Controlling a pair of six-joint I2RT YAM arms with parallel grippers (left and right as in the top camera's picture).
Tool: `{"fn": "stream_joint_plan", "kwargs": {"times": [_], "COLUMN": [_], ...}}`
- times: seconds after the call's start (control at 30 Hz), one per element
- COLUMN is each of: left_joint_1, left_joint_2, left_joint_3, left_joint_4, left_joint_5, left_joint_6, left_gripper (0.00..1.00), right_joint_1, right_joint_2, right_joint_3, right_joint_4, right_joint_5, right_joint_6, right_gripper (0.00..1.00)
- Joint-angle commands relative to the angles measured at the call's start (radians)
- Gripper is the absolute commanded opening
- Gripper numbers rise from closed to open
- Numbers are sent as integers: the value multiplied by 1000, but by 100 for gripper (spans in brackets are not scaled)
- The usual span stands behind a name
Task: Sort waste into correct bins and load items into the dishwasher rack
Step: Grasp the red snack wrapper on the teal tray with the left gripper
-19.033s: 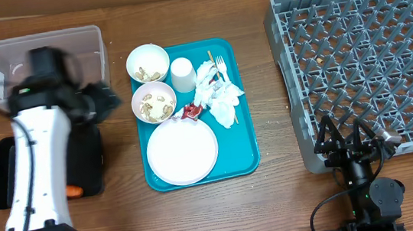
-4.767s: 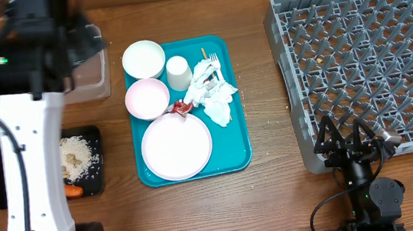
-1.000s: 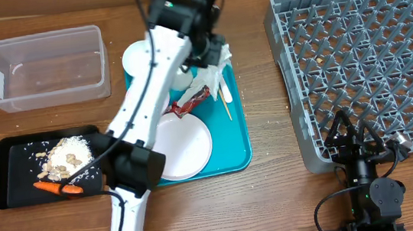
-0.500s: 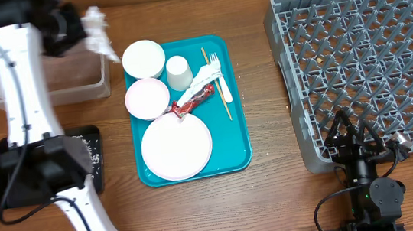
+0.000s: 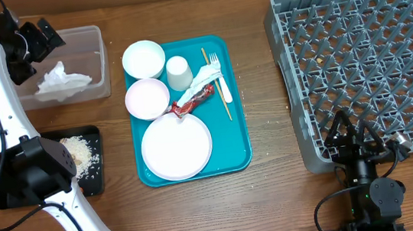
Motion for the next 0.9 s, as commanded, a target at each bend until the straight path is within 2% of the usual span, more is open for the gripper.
{"fn": "stream_joint_plan", "kwargs": {"times": [0.0,0.2,0.33,0.43,0.5,0.6,0.67,0.77,0.83,0.87], "left_joint_1": [-47,-237,-404,-538,-638,-717,-751,-767,-767,-764], "left_joint_2": [-30,-63,-61,-56,-46,-29,-14,7,11,11], "left_joint_3": [27,27,17,-12,-40,-75,-101,-161,-195,-216], "left_joint_4": [-21,-68,-101,-105,-103,-98,-89,-55,-30,-16], "left_joint_5": [146,164,91,-46,-215,-313,-317,-319,-322,-322], "left_joint_6": [81,193,198,175,104,63,57,39,32,32], "left_gripper": [100,99,100,100,100,100,96,85,69,65], "right_joint_1": [-3,-3,-3,-3,-3,-3,-3,-3,-3,-3], "right_joint_2": [3,3,3,3,3,3,3,3,3,3], "right_joint_3": [-10,-10,-10,-10,-10,-10,-10,-10,-10,-10], "right_joint_4": [6,6,6,6,6,6,6,6,6,6], "right_joint_5": [7,7,7,7,7,7,7,7,7,7], "right_joint_6": [-7,-7,-7,-7,-7,-7,-7,-7,-7,-7], "right_gripper": [100,100,100,100,100,100,100,100,100,100]}}
